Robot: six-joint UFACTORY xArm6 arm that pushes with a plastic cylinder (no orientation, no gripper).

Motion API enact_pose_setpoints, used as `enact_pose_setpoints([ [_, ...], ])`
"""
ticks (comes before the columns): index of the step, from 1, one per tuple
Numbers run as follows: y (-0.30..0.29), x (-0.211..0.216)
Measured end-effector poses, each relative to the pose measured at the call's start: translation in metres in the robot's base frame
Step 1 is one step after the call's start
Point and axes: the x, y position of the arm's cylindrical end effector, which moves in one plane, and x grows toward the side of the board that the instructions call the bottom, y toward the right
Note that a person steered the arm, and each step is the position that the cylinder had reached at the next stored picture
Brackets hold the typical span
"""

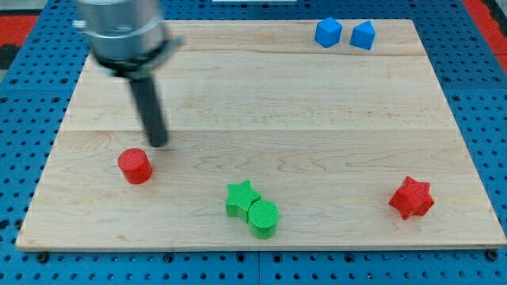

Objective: Move the red circle diagonally to the triangle

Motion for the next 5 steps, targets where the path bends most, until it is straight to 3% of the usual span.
enact_pose_setpoints([
  [1,-0.053,-0.006],
  [2,-0.022,0.031],
  [3,0.03,0.038],
  [4,0.0,0.071],
  [5,0.046,0.075],
])
